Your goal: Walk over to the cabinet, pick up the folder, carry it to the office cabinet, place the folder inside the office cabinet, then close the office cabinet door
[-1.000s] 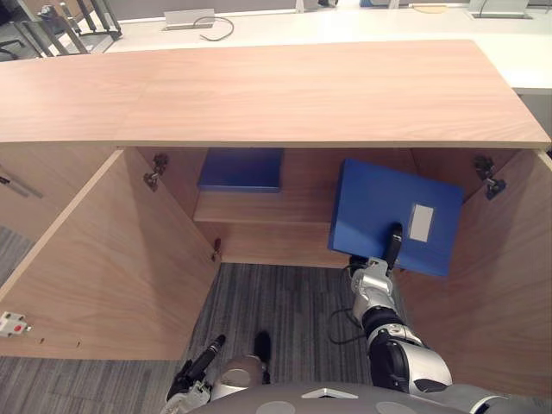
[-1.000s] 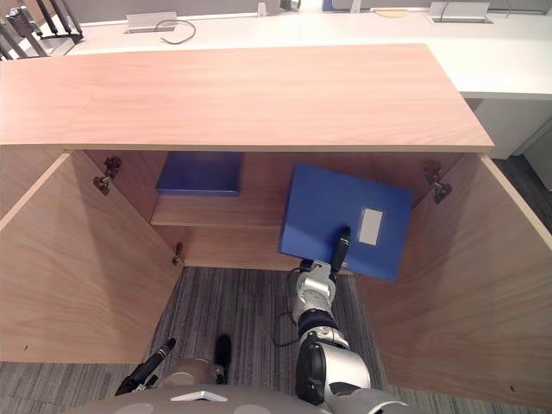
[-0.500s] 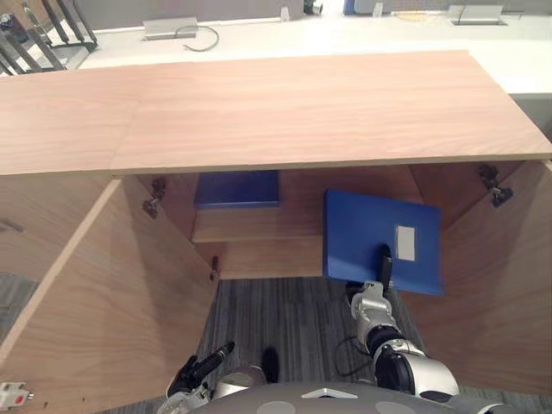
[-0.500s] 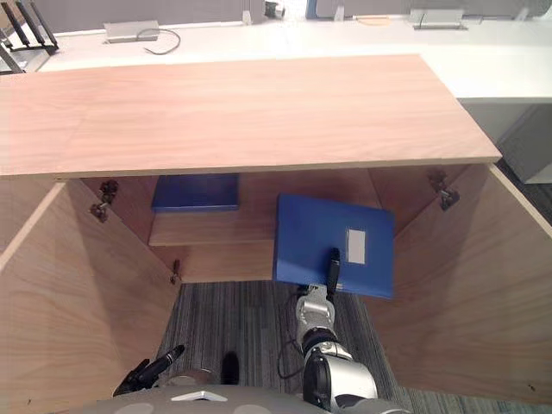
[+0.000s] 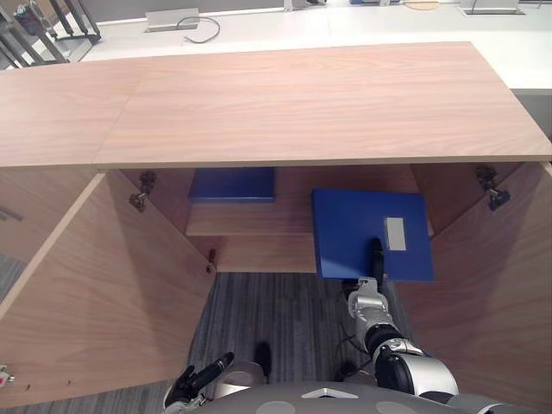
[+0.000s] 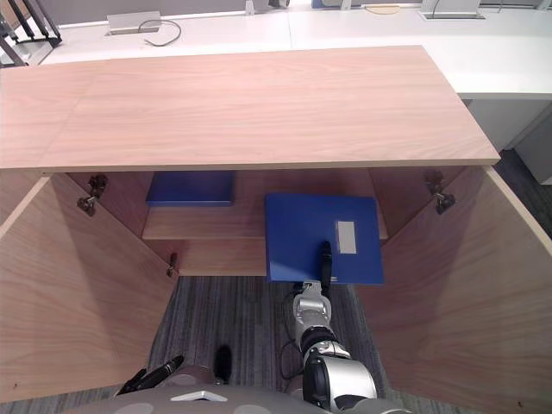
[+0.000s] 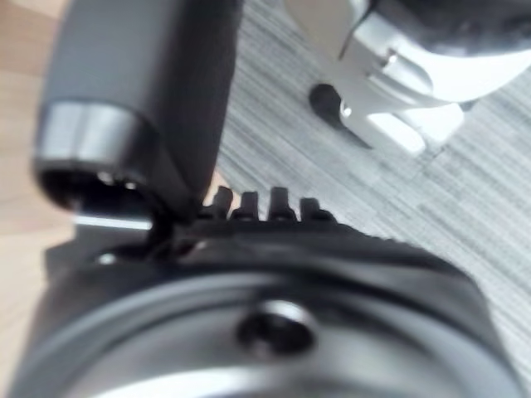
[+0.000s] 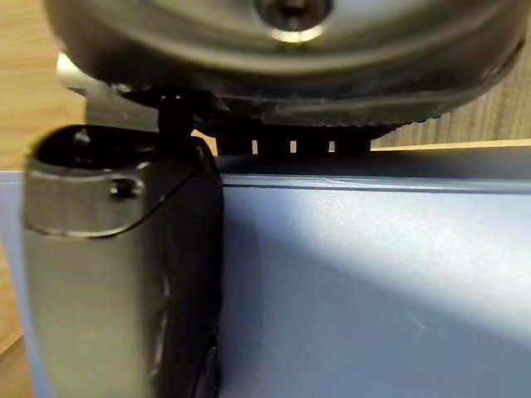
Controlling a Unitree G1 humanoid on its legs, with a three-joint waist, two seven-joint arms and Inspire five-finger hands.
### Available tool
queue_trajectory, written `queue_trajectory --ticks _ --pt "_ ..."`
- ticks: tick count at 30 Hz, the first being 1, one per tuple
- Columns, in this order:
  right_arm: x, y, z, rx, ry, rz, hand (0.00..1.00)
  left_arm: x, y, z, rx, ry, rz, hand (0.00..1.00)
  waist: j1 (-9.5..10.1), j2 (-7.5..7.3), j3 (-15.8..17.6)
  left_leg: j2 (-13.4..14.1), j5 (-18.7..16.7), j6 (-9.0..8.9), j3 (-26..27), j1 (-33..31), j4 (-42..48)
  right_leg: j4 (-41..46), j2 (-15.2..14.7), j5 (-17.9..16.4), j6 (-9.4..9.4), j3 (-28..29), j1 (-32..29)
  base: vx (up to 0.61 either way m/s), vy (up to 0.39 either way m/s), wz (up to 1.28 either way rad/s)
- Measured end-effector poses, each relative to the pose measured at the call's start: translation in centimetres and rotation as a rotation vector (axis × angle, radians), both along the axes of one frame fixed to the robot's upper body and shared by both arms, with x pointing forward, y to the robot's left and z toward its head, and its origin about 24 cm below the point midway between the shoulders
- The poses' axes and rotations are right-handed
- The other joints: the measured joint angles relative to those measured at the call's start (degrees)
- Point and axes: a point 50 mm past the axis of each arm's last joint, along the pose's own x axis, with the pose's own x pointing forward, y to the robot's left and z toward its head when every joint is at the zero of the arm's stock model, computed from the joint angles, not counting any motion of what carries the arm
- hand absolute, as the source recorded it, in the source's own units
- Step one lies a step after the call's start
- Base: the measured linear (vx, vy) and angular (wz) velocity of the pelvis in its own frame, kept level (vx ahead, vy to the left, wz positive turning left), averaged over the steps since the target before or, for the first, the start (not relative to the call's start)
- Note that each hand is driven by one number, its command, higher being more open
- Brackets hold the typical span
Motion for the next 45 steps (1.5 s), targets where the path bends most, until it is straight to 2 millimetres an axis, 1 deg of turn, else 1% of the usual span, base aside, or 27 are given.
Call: queue_trajectory --ticks 3,7,10,13,15,17,18,19,20,21,22,23,24,25,26,29,31,32,33,34,35,36,37,38,41,43,45 --pt "0.1 0.0 0.1 0.0 -0.005 0.004 0.0 0.0 0.2 0.0 0.005 -0.001 -0.001 1.0 0.23 -0.89 0.1 0.5 0.8 0.03 -1.1 0.0 -0.7 -1.4 0.7 0.1 -0.12 -1.2 1.0 0.04 -0.075 0.22" --pt "0.3 0.4 0.2 0.001 -0.009 0.032 0.0 0.1 0.7 0.2 0.025 -0.007 -0.008 1.0 0.2 -1.69 0.1 0.0 0.8 0.04 -1.9 -0.1 -0.7 -3.4 0.5 1.1 0.33 -2.0 2.3 0.05 -0.013 0.13" --pt "0.6 1.0 0.4 -0.005 -0.018 0.073 0.0 0.2 0.8 0.2 0.029 -0.01 -0.018 1.0 0.26 -1.77 0.0 -0.8 0.8 0.05 -1.9 -0.6 -0.7 -4.7 0.5 2.0 0.81 -2.0 2.4 0.0 0.007 0.01" --pt "1.6 1.7 1.3 -0.016 -0.071 0.104 0.0 0.4 0.8 0.3 0.034 -0.013 -0.036 1.0 0.26 -1.83 0.1 -1.4 1.0 0.31 -1.8 -1.7 -0.7 -4.8 -0.1 2.7 0.91 -1.7 1.3 -0.02 0.03 -0.01" --pt "2.8 1.8 2.7 -0.03 -0.147 0.116 0.0 0.6 0.9 0.3 0.038 -0.024 -0.036 1.0 0.44 -1.77 0.7 -1.8 1.3 0.71 -1.7 -2.4 -0.7 -4.4 -0.5 3.2 0.72 -1.1 0.2 -0.06 0.052 -0.06" --pt "5.8 1.7 6.3 -0.047 -0.305 0.099 0.0 1.5 1.0 0.7 0.047 -0.064 -0.036 1.0 0.68 -1.86 3.2 -2.5 0.5 1.45 -0.9 -5.7 2.5 -1.5 -2.1 3.2 0.59 0.2 -3.2 -0.13 0.071 -0.09" --pt "6.6 1.6 7.5 -0.056 -0.355 0.088 0.0 1.8 0.9 0.7 0.048 -0.077 -0.036 1.0 0.83 -1.71 4.1 -2.7 -0.1 1.75 -0.6 -7.2 4.6 -0.2 -2.7 3.1 0.49 0.6 -4.3 -0.17 0.084 -0.09" --pt "8.0 1.3 10.1 -0.074 -0.46 0.062 0.0 2.6 0.8 0.9 0.047 -0.106 -0.034 1.0 1.13 -1.14 6.0 -2.9 -2.1 2.16 -0.2 -10.4 10.0 2.7 -3.8 2.8 0.07 1.3 -6.5 -0.23 0.084 -0.07" --pt "9.2 0.9 12.8 -0.092 -0.572 0.033 0.0 3.4 0.4 1.1 0.044 -0.128 -0.031 1.0 1.22 -0.17 7.7 -2.8 -4.6 2.55 0.1 -14.5 16.6 6.3 -4.7 1.9 -0.48 1.4 -8.9 -0.24 0.078 -0.04" --pt "9.6 0.7 14.2 -0.1 -0.626 0.018 0.0 3.8 0.2 1.1 0.04 -0.14 -0.026 1.0 1.24 0.28 8.3 -2.7 -6.0 2.63 0.2 -16.6 20.0 8.2 -5.2 1.0 -0.54 1.4 -10.1 -0.26 0.062 0.06" --pt "10.2 0.4 16.8 -0.115 -0.728 -0.007 0.0 4.4 0.1 1.3 0.039 -0.163 -0.006 1.0 1.32 0.97 9.1 -2.5 -8.3 2.89 0.3 -20.9 26.2 12.3 -6.2 -1.0 -0.59 1.8 -13.0 -0.17 0.039 0.08" --pt "10.5 0.3 17.9 -0.12 -0.771 -0.018 0.0 4.7 0.0 1.4 0.04 -0.175 0.0 1.0 1.34 1.18 9.2 -2.3 -9.3 2.96 0.3 -23.1 28.6 14.4 -6.5 -1.9 -0.68 1.9 -14.8 -0.21 0.042 0.1" --pt "10.9 0.0 19.7 -0.123 -0.817 -0.036 0.0 5.2 0.1 1.7 0.048 -0.198 0.009 1.0 1.31 1.22 9.3 -2.1 -11.1 2.89 0.0 -28.0 33.3 18.8 -7.5 -3.7 -0.88 2.4 -19.0 -0.2 0.032 0.09" --pt "10.9 -0.2 20.0 -0.126 -0.825 -0.049 0.0 5.5 0.1 1.8 0.05 -0.21 0.008 1.0 1.36 1.17 9.3 -2.1 -11.9 2.75 -0.1 -30.1 35.1 20.6 -8.1 -4.6 -1.0 2.5 -20.9 -0.19 0.033 0.1" --pt "10.9 -0.4 20.2 -0.128 -0.833 -0.063 0.0 5.7 0.0 1.9 0.05 -0.219 0.01 1.0 1.38 1.23 9.4 -2.0 -12.3 3.11 -0.2 -31.2 35.8 21.4 -8.5 -5.2 -0.74 2.5 -21.9 -0.16 0.03 0.09" --pt "10.7 -1.2 21.8 -0.126 -0.894 -0.132 0.0 6.0 -0.1 2.1 0.051 -0.24 0.017 1.0 1.34 1.47 10.0 -1.2 -12.2 2.98 1.0 -34.9 37.1 23.4 -9.2 -5.6 -1.12 2.8 -25.8 -0.11 0.006 0.05" --pt "10.6 -1.9 23.4 -0.13 -0.952 -0.18 0.0 6.2 -0.4 2.1 0.042 -0.248 0.027 1.0 1.36 1.59 10.2 -1.0 -11.9 2.68 1.3 -37.8 38.4 25.0 -9.5 -5.6 -1.32 3.6 -28.9 -0.06 0.01 -0.04" --pt "10.7 -2.3 24.7 -0.136 -0.993 -0.2 0.0 6.4 -0.4 2.2 0.041 -0.258 0.029 1.0 1.42 1.73 10.3 -0.7 -11.9 2.58 1.4 -40.2 39.7 26.2 -9.4 -5.8 -1.64 4.0 -31.4 -0.03 0.014 -0.08" --pt "10.7 -2.4 25.4 -0.141 -1.014 -0.207 0.0 6.6 -0.4 2.3 0.042 -0.266 0.029 1.0 1.46 1.86 10.8 -0.6 -11.9 2.59 1.4 -40.9 40.1 26.7 -9.5 -5.8 -1.94 4.2 -32.2 -0.02 0.016 -0.06" --pt "10.7 -2.9 26.8 -0.15 -1.061 -0.224 0.0 7.2 -0.5 2.5 0.041 -0.282 0.026 1.0 1.6 2.24 11.6 -0.3 -12.0 2.6 1.4 -42.7 41.2 27.8 -9.5 -6.0 -2.46 4.4 -34.0 0.0 0.0 0.0" --pt "10.7 -3.0 27.5 -0.151 -1.087 -0.234 0.0 7.5 -0.6 2.6 0.04 -0.29 0.026 1.0 1.56 2.37 11.9 -0.2 -12.1 2.52 1.2 -43.7 41.9 28.5 -9.5 -6.1 -2.67 4.4 -34.9 0.0 0.0 0.0" --pt "10.6 -3.2 28.8 -0.151 -1.131 -0.248 0.0 8.0 -0.6 2.8 0.045 -0.31 0.031 1.0 1.56 2.43 12.5 -0.1 -12.2 2.6 1.2 -45.5 43.0 29.8 -9.7 -6.4 -3.15 4.7 -36.8 0.0 0.0 0.0" --pt "10.6 -3.3 29.4 -0.156 -1.15 -0.253 0.0 8.2 -0.6 2.9 0.046 -0.323 0.032 1.0 1.62 2.55 12.7 0.1 -12.1 2.68 1.2 -46.5 43.8 30.6 -9.8 -6.6 -3.46 4.8 -37.7 0.0 0.014 -0.07" --pt "10.7 -3.5 30.6 -0.166 -1.186 -0.259 0.0 8.9 -0.7 3.3 0.052 -0.355 0.034 1.0 1.7 2.54 12.8 0.4 -12.5 2.75 1.4 -48.6 45.3 32.6 -9.8 -7.1 -3.79 5.8 -40.2 0.0 0.015 -0.09" --pt "10.8 -3.7 32.3 -0.175 -1.228 -0.262 0.0 10.3 -0.7 3.9 0.054 -0.397 0.036 1.0 1.79 2.62 13.3 0.7 -12.9 2.38 1.5 -51.1 46.9 34.7 -9.8 -7.9 -4.32 6.9 -43.2 -0.01 0.015 -0.07" --pt "10.8 -4.0 33.1 -0.187 -1.248 -0.264 0.0 10.9 -0.6 4.3 0.062 -0.427 0.034 1.0 1.87 2.62 13.4 0.8 -13.0 2.27 1.3 -52.2 47.6 35.5 -9.7 -8.3 -4.29 7.4 -44.6 -0.01 0.006 -0.02" --pt "10.8 -4.5 34.4 -0.213 -1.272 -0.265 0.0 11.6 -0.6 4.6 0.056 -0.455 0.052 1.0 1.85 2.67 13.5 0.9 -13.4 1.91 0.9 -54.5 49.0 36.9 -9.8 -8.9 -4.18 7.6 -46.6 -0.02 0.011 0.01"
